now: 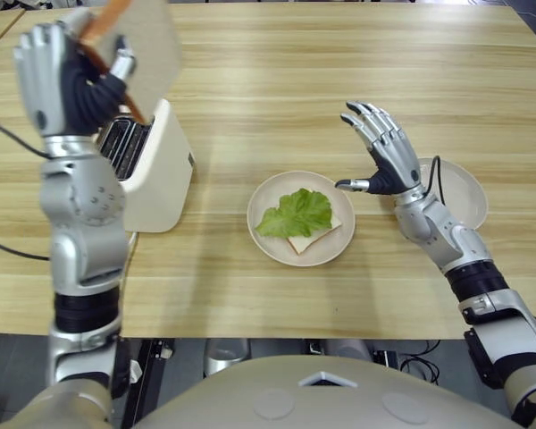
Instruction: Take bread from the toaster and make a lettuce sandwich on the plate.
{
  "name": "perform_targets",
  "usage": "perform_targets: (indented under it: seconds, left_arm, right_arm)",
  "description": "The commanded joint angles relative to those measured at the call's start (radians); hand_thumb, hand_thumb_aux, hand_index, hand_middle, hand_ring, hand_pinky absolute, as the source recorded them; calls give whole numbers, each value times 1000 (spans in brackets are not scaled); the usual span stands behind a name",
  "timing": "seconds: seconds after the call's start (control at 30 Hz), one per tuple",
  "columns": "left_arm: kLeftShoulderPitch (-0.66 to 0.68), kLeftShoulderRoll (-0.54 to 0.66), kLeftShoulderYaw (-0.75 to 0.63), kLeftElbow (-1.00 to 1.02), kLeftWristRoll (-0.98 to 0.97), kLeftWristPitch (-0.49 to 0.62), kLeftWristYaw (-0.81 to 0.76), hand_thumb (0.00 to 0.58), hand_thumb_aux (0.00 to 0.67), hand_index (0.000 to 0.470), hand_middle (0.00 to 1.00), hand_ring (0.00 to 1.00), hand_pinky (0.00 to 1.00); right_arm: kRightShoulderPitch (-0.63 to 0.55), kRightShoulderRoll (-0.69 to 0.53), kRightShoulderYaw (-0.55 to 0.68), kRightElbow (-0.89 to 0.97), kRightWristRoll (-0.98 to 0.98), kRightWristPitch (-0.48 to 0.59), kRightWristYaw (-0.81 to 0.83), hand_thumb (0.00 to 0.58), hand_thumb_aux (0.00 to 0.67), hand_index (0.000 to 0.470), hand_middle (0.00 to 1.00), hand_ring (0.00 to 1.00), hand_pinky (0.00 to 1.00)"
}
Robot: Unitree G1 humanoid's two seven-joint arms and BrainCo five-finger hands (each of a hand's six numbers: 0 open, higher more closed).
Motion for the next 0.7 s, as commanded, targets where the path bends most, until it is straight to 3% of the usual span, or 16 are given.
perform_targets:
  seconds: [0.03, 0.33, 0.7]
  left_arm:
    - [63, -113, -109, 111, -94, -31, -21, 580, 670, 460, 1000, 1000, 1000]
    - [220, -328, -173, 283, -341, -76, -66, 580, 670, 460, 1000, 1000, 1000]
    - [193, -419, -188, 641, -454, -157, -66, 580, 670, 460, 1000, 1000, 1000]
  right_arm:
    - [41, 15, -11, -28, -2, 12, -23, 0, 0, 0, 75, 75, 75]
    - [111, 26, -2, -88, -17, 19, -7, 0, 0, 0, 71, 71, 71]
    - [156, 40, 49, -90, -58, 9, 8, 0, 0, 0, 71, 71, 71]
